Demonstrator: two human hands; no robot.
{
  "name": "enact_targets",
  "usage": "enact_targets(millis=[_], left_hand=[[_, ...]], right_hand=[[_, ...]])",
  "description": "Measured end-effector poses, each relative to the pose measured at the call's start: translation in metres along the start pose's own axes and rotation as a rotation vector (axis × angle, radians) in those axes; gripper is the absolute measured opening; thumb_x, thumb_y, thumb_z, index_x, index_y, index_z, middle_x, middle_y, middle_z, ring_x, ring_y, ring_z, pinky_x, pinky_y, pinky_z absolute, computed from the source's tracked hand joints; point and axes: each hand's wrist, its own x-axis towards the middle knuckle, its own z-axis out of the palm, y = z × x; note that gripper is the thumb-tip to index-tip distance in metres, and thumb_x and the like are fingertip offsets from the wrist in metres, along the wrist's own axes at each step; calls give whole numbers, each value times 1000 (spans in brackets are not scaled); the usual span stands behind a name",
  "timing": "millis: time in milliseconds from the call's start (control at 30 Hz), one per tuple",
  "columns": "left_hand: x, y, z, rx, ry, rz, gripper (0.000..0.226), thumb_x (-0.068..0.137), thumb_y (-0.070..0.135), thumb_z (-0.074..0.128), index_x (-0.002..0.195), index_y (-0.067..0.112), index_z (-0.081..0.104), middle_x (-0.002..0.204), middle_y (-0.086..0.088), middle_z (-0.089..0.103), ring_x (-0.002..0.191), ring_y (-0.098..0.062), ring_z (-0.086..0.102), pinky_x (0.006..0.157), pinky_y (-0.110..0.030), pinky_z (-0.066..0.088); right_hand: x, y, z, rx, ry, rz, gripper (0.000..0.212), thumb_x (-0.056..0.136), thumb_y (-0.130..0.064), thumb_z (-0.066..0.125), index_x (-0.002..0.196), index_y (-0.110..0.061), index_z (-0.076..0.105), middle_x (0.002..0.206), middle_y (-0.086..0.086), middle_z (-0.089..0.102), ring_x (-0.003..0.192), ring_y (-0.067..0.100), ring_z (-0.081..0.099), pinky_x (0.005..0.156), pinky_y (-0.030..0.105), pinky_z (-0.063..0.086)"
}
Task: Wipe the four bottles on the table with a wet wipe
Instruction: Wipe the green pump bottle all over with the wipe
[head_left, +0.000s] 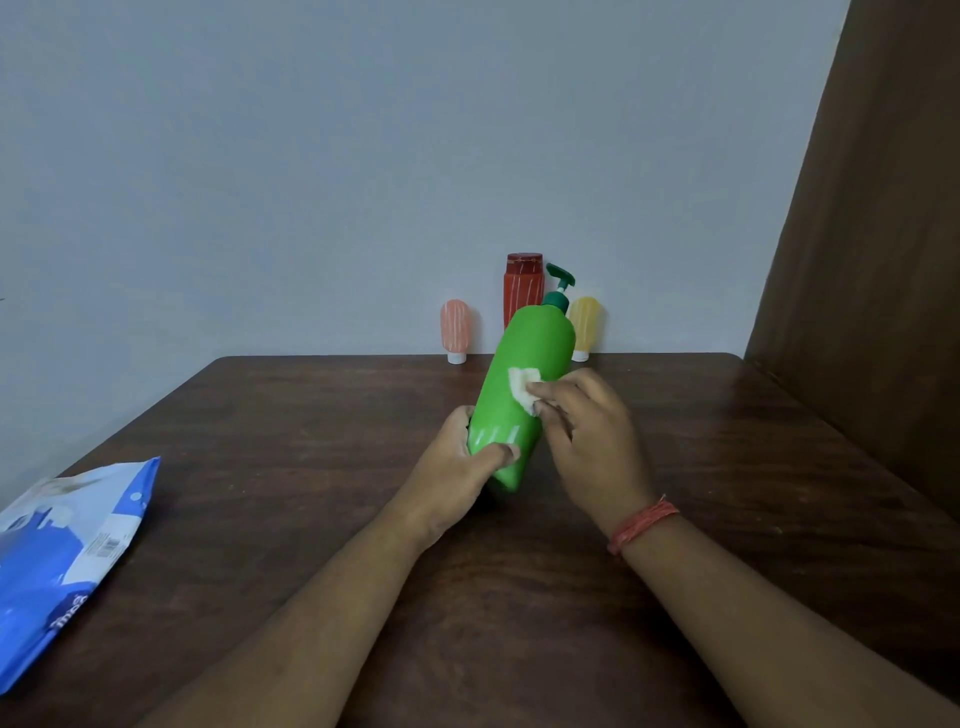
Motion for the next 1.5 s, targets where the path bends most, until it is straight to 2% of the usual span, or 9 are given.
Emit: enact_targets(millis=[167,300,433,600,733,967,1133,1300,1500], left_hand=[[1,-4,-2,-252,-11,-28,49,73,27,68,120,18,56,105,-3,68,98,-15,63,83,-32,49],[-1,-4,1,-225,-64,-26,49,73,27,68,119,18,55,100,0,67,94,-14,64,80,-29,50],[2,-7,-1,-303,-18,-30,47,70,22,68,116,18,58,102,-2,68,97,-16,62,83,-33,47],[4,-10,-2,-273,-29,-41,47,69,23,68,115,17,58,104,-5,68,98,-20,62,86,-37,45],[6,-10,-3,-331,8,-34,49,68,20,67,115,12,57,103,-7,66,95,-21,61,80,-35,46],[7,-10,-3,-350,46,-31,46,67,20,66,112,13,58,97,-5,67,90,-19,62,75,-34,48],[8,-12,-3,-315,34,-42,51,68,24,68,117,15,56,104,-8,67,96,-22,62,82,-38,47],[10,-11,-4,-390,66,-40,49,66,19,65,114,12,56,99,-7,67,94,-22,61,81,-39,47],[9,-9,-2,-436,15,-54,47,67,20,65,112,13,55,96,-3,68,88,-18,64,71,-33,50]], right_hand=[[-5,-13,1,71,-74,-94,17,88,-9,65,103,-10,74,89,3,58,82,19,58,71,39,52],[2,-3,1,76,65,56,17,89,-9,65,102,-14,74,91,-1,57,84,20,59,73,41,53],[-5,-12,-1,122,-95,-70,16,88,-6,67,101,-10,74,91,1,56,81,14,57,71,28,50],[-1,-5,1,127,27,58,14,87,-3,67,96,-11,72,93,-2,58,83,10,58,73,23,49],[-7,-11,3,126,-102,-31,10,87,-2,68,94,-8,69,92,0,56,79,3,52,72,8,39],[-8,-15,7,132,-125,9,11,84,-1,68,91,-9,66,91,-5,54,78,-6,47,72,3,34],[-4,-9,8,129,-53,92,11,85,-1,68,92,-9,68,92,-4,57,78,-2,48,72,4,35],[-8,-13,5,189,-181,42,8,85,-8,70,92,-11,68,90,-7,57,77,-5,52,68,8,39],[-5,-7,7,206,-56,123,7,85,-4,69,87,-11,68,88,-8,59,78,0,55,70,20,46]])
